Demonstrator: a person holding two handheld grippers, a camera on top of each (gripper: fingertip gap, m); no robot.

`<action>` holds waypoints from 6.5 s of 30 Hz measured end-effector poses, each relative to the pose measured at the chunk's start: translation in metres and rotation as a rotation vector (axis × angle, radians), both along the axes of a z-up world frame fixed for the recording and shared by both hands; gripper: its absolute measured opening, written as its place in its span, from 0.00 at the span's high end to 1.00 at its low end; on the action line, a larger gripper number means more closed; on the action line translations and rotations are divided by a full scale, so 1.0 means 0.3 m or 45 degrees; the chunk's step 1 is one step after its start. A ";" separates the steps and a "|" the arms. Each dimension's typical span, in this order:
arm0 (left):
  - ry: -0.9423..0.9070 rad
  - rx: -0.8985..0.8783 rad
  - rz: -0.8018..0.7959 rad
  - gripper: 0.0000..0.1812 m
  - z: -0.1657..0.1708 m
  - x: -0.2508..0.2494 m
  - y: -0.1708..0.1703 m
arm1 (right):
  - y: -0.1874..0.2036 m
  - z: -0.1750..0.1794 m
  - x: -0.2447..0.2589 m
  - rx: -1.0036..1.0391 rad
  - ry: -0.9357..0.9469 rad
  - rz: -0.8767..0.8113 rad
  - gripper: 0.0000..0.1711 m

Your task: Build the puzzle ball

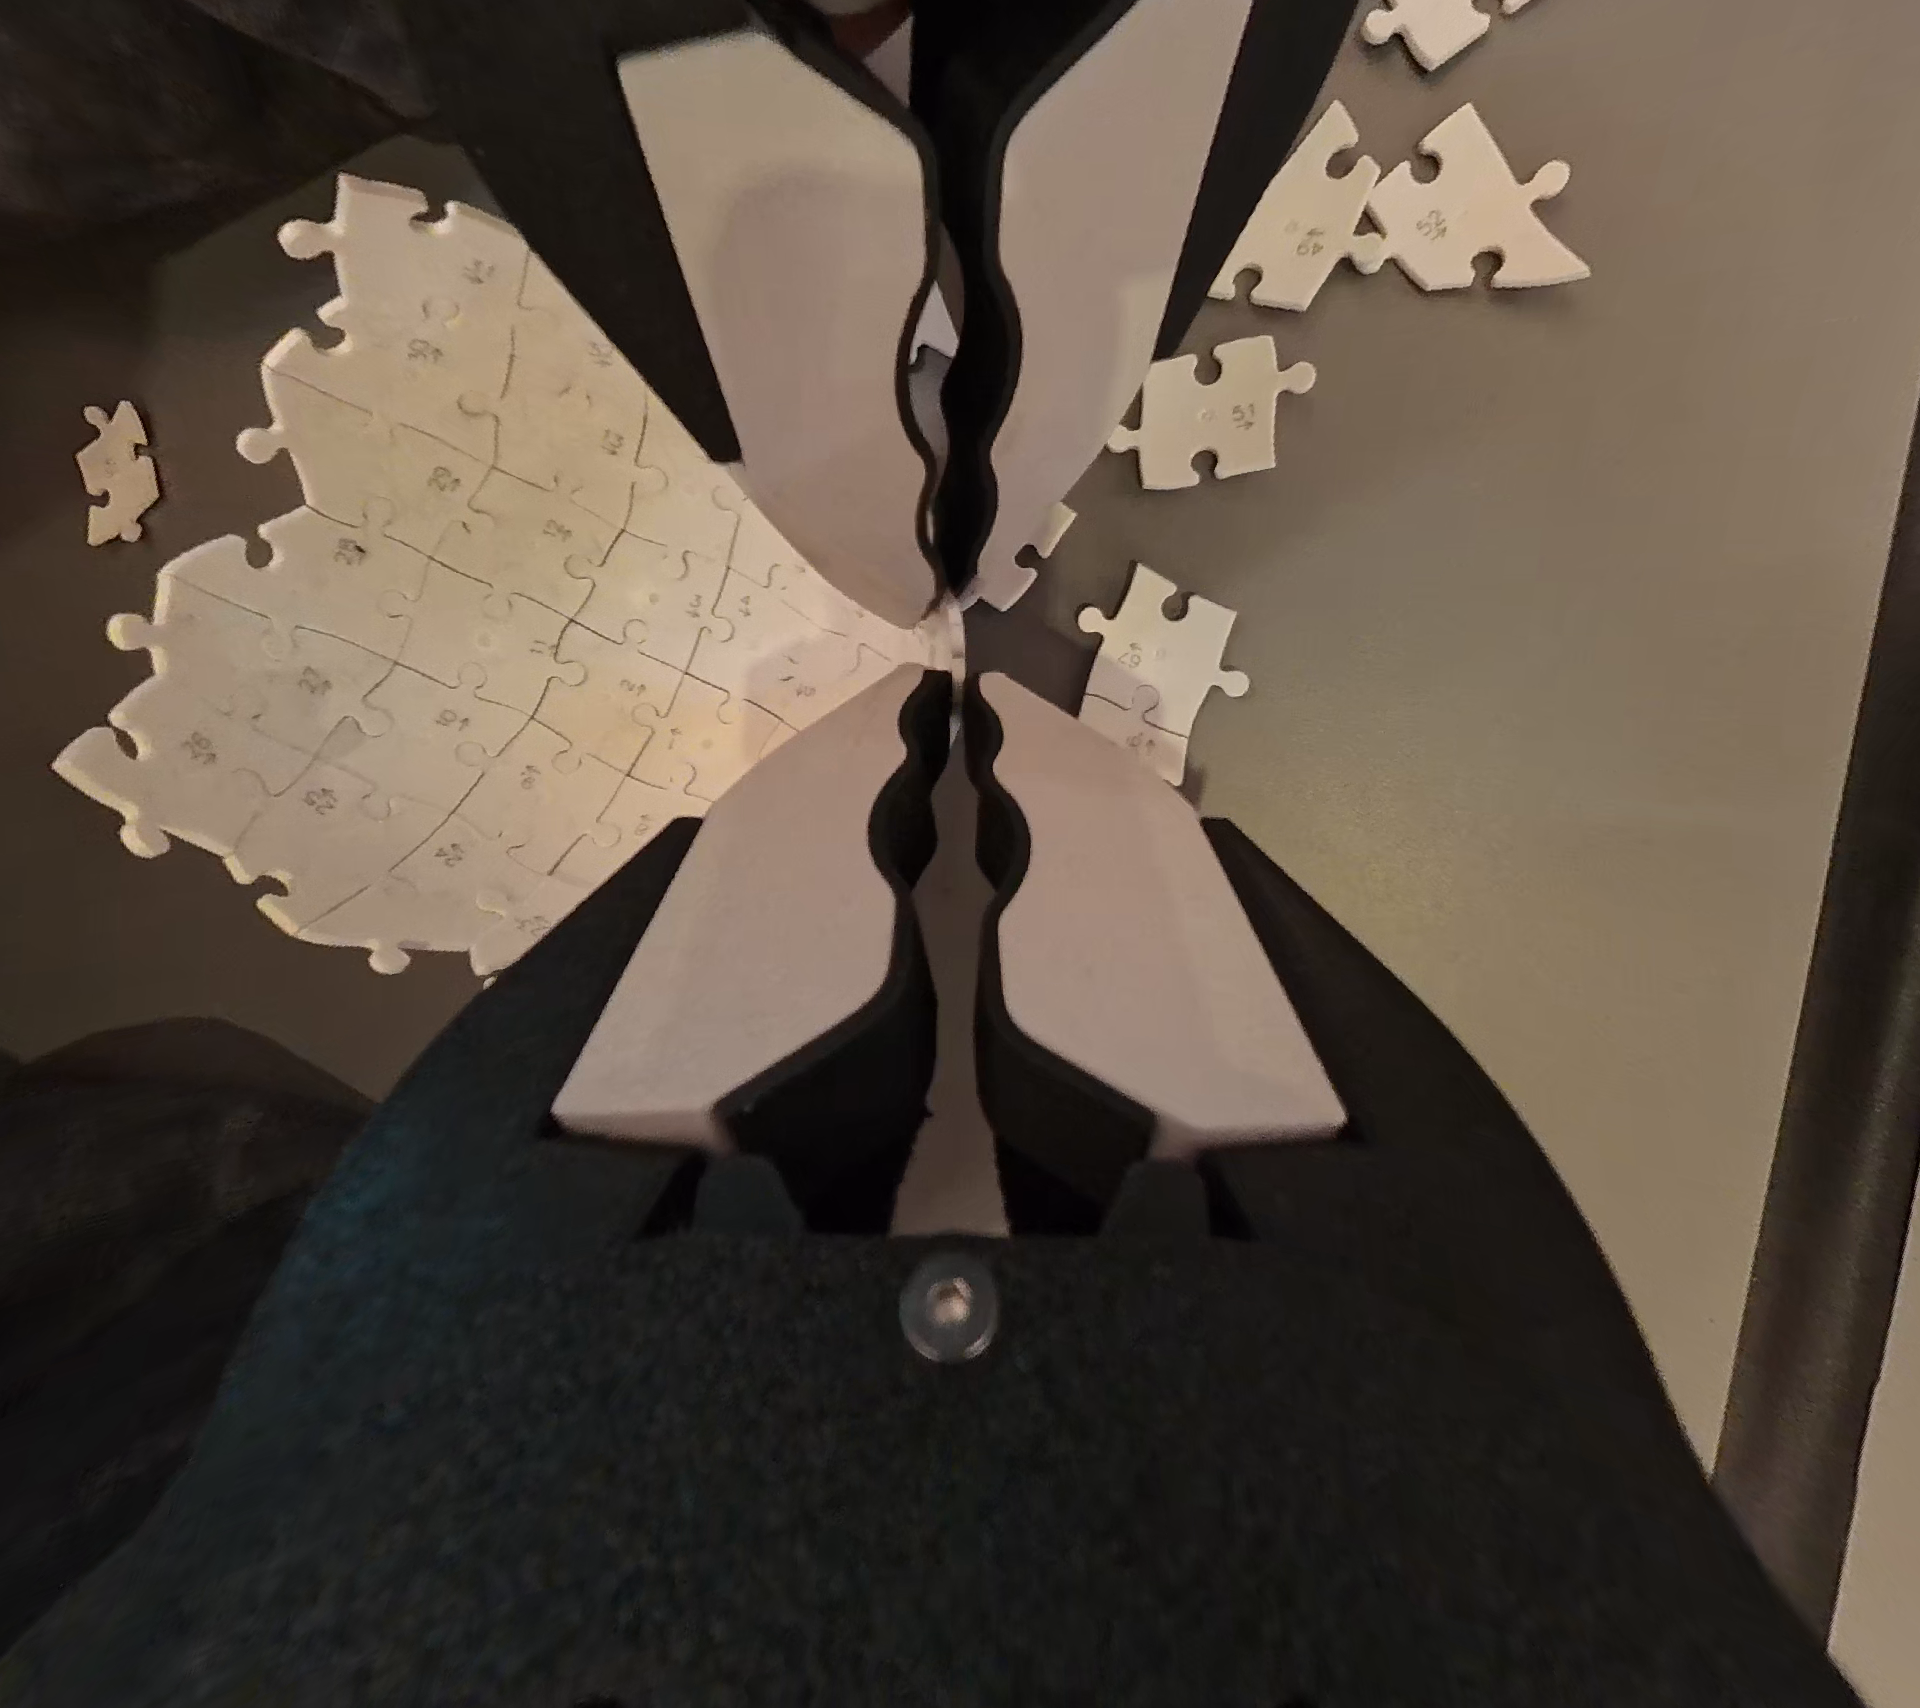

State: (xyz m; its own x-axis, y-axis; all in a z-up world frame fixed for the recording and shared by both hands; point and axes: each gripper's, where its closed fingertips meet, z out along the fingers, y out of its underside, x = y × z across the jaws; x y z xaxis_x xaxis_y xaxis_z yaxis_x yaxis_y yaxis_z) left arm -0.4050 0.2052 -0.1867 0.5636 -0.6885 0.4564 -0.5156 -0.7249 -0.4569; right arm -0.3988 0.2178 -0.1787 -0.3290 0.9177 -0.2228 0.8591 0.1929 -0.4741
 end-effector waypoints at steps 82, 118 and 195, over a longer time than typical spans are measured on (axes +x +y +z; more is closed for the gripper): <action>-0.157 -0.166 0.220 1.00 -0.091 -0.101 0.066 | 0.072 0.073 -0.117 0.482 0.316 0.066 0.86; -0.265 -0.191 0.170 1.00 -0.088 -0.077 0.062 | -0.025 0.006 -0.126 1.031 0.115 0.256 1.00; -0.237 -0.054 0.101 1.00 -0.084 -0.094 0.065 | -0.009 0.022 -0.126 0.804 0.131 0.483 1.00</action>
State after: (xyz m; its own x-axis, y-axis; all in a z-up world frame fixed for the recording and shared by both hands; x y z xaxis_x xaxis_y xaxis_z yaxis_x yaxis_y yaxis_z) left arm -0.4331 0.2246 -0.2118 0.5185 -0.6235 0.5851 -0.3656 -0.7803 -0.5075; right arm -0.4364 0.2152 -0.1719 -0.6393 0.6800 0.3589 0.6365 0.7299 -0.2491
